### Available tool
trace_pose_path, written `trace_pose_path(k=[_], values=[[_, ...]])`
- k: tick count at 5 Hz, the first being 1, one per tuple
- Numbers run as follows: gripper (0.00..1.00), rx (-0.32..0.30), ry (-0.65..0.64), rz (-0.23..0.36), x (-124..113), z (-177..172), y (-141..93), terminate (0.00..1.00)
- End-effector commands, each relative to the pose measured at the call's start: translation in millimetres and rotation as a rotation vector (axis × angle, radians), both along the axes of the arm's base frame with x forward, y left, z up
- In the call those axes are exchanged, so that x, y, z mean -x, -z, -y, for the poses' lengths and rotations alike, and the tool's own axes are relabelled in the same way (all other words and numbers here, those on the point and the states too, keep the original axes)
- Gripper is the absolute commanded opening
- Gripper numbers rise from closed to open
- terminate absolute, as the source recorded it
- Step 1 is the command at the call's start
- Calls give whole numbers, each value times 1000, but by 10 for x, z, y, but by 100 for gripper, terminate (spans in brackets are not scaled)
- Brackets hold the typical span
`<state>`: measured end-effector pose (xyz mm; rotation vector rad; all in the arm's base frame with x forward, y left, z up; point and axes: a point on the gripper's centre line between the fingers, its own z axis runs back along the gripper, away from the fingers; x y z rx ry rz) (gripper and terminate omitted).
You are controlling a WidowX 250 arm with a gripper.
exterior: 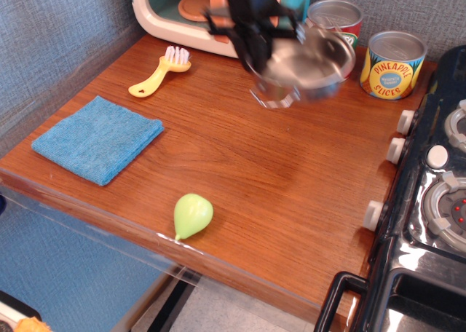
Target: Put the pot on top of the blue towel
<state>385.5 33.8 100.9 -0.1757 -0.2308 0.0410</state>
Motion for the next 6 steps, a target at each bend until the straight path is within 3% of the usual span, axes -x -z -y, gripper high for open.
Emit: trace_pose_path(k=[1, 2, 3, 6], values=[[0, -87, 31, -7, 666, -915, -291, 0], [0, -112, 47, -16, 1003, -1323, -277, 0], [0, -159, 44, -33, 1161, -1521, -179, 0], [0, -215, -18, -147, 1141, -1706, 383, 0]])
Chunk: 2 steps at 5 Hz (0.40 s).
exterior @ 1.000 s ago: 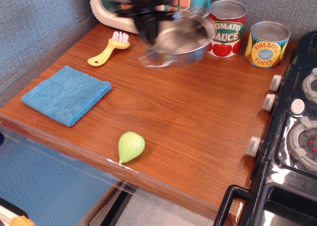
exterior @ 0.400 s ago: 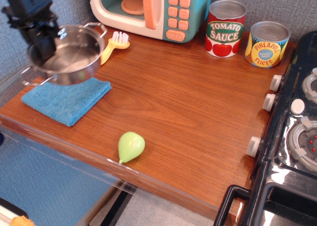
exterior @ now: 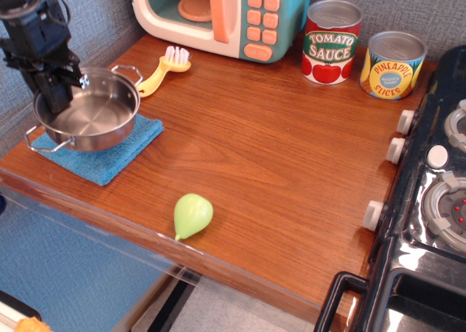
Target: Put the pot on top of the blue towel
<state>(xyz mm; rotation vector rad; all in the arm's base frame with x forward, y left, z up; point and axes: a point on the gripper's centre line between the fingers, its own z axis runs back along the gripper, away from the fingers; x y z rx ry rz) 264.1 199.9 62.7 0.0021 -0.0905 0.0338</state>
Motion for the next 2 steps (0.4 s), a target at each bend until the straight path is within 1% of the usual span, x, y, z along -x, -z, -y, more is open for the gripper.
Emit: trace_pose_path(k=[1, 2], values=[[0, -51, -27, -31, -104, -125, 104, 0], [0, -59, -23, -41, -146, -174, 125, 0]])
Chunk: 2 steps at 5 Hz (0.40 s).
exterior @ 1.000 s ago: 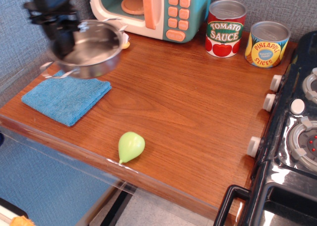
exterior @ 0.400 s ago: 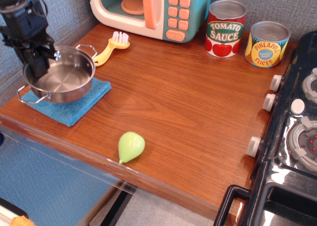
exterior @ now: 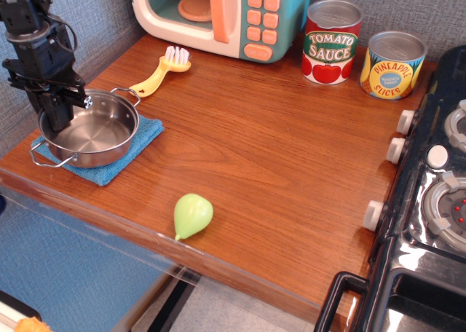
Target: Put the pot on top of the blue towel
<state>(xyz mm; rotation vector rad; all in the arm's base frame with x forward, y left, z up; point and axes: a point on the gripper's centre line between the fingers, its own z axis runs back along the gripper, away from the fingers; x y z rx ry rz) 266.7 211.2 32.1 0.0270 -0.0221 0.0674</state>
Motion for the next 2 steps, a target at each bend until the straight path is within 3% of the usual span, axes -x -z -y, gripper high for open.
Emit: trace_pose_path(k=[1, 2], values=[[100, -39, 8, 26, -138, -69, -160, 0], [100, -43, -9, 37, -132, -67, -184, 0]])
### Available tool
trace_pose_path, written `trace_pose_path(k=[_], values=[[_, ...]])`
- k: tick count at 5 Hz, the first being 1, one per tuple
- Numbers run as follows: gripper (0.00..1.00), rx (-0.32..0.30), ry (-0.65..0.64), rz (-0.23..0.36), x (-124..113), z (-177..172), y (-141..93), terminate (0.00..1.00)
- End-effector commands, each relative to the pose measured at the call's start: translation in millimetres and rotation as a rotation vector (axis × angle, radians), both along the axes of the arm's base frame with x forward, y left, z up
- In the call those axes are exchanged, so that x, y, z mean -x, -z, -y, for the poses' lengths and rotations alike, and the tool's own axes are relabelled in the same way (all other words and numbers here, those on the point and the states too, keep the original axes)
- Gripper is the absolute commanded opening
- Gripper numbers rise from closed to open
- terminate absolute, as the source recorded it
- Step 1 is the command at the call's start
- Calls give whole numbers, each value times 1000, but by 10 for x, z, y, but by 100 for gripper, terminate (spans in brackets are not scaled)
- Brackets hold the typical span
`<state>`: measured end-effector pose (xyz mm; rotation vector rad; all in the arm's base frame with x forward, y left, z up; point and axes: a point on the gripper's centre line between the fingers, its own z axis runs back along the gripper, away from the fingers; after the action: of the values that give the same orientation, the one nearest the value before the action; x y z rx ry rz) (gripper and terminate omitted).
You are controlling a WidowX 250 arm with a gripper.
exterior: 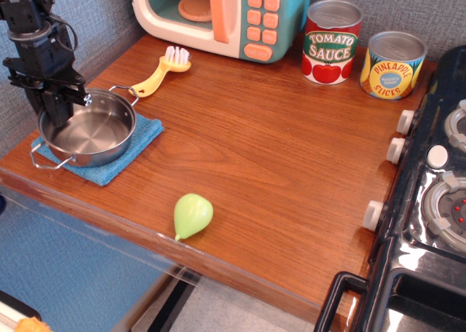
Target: Put the pot on top of the blue towel
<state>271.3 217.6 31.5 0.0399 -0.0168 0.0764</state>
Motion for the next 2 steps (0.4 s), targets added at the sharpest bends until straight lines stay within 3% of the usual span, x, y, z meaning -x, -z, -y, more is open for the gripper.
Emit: trace_pose_path(k=[1, 2], values=[[100, -39, 1, 60, -75, 33, -243, 0], [100, -89, 47, 94, -88, 218, -555, 0]])
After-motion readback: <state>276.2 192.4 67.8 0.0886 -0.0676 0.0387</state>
